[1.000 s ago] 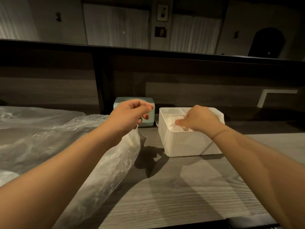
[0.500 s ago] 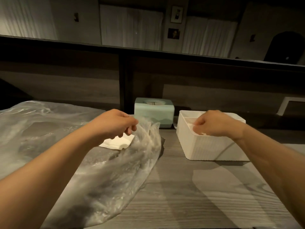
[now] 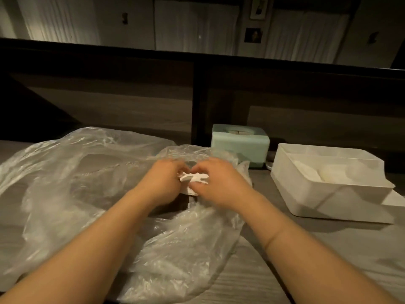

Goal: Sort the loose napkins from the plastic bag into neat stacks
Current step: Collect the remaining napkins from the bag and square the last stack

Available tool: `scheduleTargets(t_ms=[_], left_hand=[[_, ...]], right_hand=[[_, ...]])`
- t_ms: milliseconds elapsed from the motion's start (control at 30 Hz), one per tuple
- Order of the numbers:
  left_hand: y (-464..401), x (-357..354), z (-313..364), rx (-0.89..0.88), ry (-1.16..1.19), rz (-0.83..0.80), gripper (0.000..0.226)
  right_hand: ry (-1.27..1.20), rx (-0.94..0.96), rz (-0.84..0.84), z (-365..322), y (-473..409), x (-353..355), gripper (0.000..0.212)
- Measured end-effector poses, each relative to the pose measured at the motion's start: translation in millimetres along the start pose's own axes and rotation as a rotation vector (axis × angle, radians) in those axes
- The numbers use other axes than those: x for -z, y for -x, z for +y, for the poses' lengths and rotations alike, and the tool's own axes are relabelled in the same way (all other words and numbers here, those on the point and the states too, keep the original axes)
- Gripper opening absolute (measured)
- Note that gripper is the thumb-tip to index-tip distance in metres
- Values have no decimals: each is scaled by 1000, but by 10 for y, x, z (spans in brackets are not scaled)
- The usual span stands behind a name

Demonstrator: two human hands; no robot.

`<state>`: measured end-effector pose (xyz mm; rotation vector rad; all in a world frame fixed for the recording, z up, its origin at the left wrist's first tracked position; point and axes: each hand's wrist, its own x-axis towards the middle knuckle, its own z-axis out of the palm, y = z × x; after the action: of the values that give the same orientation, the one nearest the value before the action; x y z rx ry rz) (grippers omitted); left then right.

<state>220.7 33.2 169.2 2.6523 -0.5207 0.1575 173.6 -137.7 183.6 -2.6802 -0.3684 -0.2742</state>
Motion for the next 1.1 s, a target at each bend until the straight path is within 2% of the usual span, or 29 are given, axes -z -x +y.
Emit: scheduleTargets(t_ms=[67,133,333,433,500,567,700,800,867,967,1033,1100], left_hand=[[-9,-49,-56,12,41,-14,38],[-30,-69,-107,17,77,-18,36],[-26,-25,-169,-52,91,-120,44],[5,-6,-216,-80,76,-148,48],[12,-4,-226,-122,63,-116,39],[0,6,-232,-159,102,-23,16],[31,64,-192,-117,348,90,13],[48,65,-191,-96,596,90,29],[33,30,-218,-56,725,33,41],[12,-45,-275,3,746,-41,30],[-3,-97,-312,10,749,-57,23],[4,-106,-299,-10,769,-72,26]], right_hand=[[63,-23,-56,61,-31,-149,55],[73,-42,-69,92,-37,-221,62],[149,24,-18,77,-66,-282,40],[88,27,55,105,-50,-299,25],[14,10,115,123,-48,-287,17],[-90,-19,169,113,-23,-247,13],[-331,-78,185,88,44,-168,26],[-449,-143,196,100,31,-155,18],[-527,-198,204,103,18,-133,18],[-591,-265,162,93,29,-115,25],[-539,-249,133,89,40,-140,28],[-468,-222,127,99,37,-166,25]])
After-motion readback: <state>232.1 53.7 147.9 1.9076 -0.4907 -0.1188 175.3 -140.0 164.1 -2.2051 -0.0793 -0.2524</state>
